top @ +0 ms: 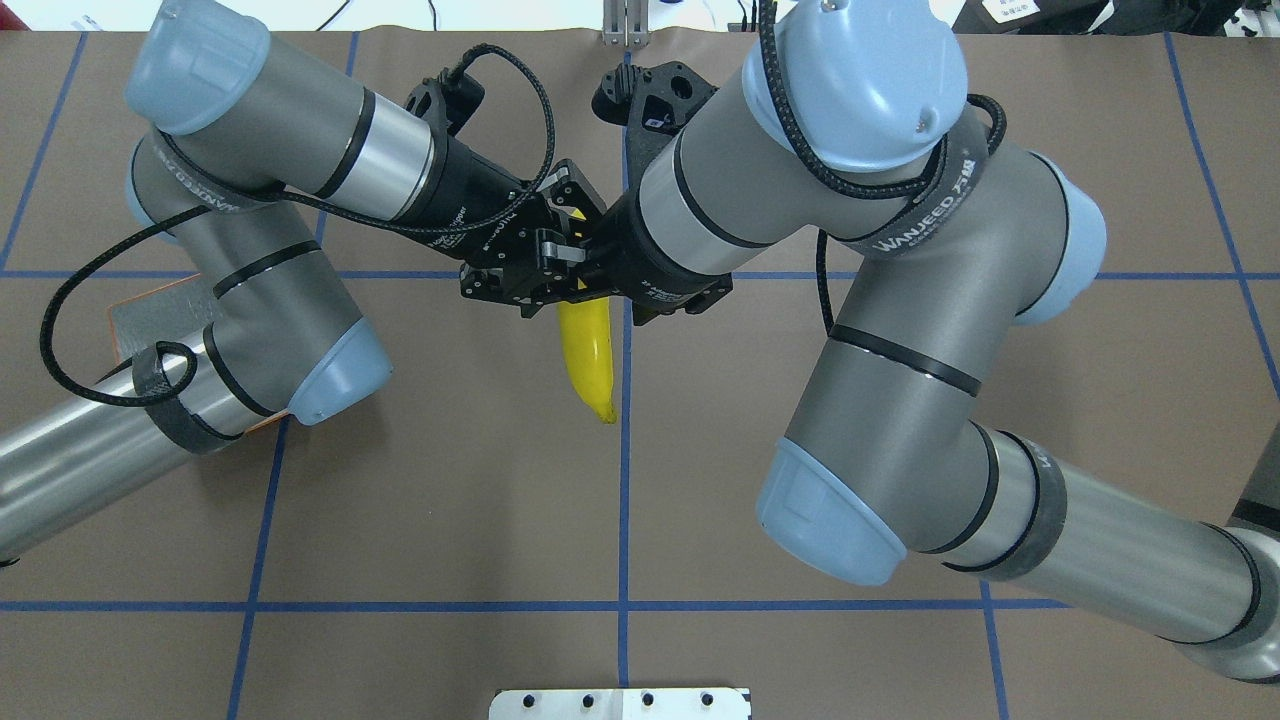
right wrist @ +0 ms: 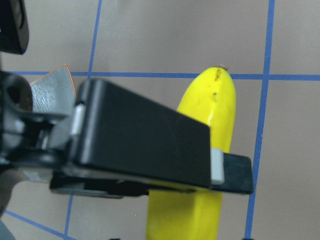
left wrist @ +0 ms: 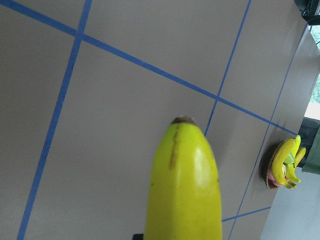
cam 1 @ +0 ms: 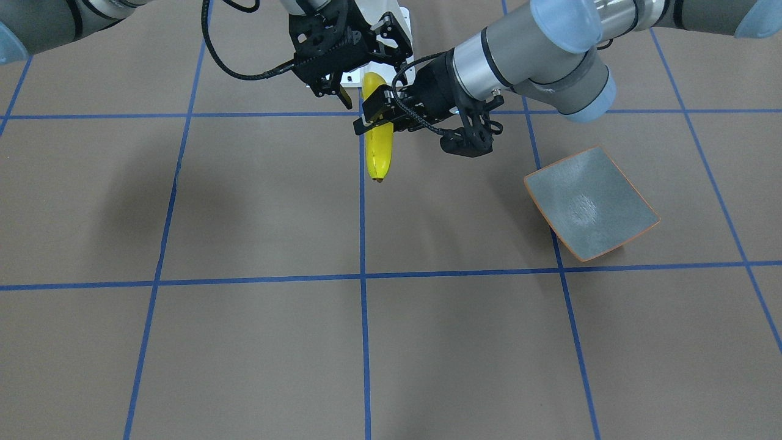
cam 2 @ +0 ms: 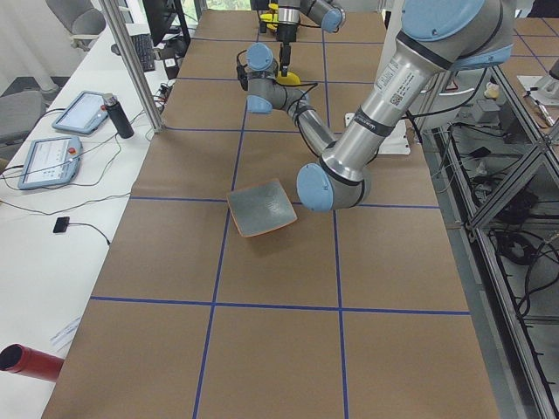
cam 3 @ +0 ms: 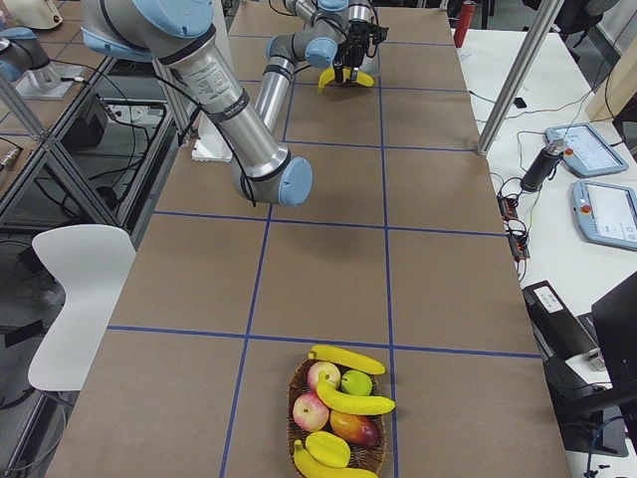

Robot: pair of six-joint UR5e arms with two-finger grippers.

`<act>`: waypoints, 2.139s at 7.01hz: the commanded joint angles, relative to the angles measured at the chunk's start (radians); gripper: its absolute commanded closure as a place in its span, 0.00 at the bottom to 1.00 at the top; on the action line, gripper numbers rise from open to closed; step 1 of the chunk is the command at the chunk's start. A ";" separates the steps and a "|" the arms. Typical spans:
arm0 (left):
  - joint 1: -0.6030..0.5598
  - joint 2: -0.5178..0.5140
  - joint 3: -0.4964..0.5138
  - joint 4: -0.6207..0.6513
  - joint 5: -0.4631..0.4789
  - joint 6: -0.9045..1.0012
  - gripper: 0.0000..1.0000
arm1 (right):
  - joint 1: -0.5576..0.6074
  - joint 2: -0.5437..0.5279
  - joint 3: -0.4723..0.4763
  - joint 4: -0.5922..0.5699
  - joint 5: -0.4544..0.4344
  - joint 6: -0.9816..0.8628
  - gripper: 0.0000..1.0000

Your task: Transfer all bananas from basket to plate

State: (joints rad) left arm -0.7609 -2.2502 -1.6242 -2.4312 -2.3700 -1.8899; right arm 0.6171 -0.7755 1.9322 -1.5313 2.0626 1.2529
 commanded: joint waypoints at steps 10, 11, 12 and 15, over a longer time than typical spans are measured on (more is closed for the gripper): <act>-0.026 0.164 -0.368 1.201 0.651 1.105 1.00 | 0.300 -0.228 0.068 0.027 0.206 -0.025 0.00; -0.014 0.217 -0.371 1.207 0.701 1.141 1.00 | 0.303 -0.240 0.068 0.030 0.208 -0.036 0.01; 0.014 0.251 -0.353 1.209 0.780 1.198 1.00 | 0.306 -0.241 0.067 0.030 0.208 -0.039 0.00; 0.107 0.297 -0.247 1.204 0.885 1.201 1.00 | 0.306 -0.242 0.065 0.031 0.206 -0.039 0.01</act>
State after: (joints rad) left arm -0.6898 -1.9762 -1.9029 -1.2254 -1.5225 -0.6894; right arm 0.9232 -1.0167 1.9984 -1.5005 2.2693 1.2143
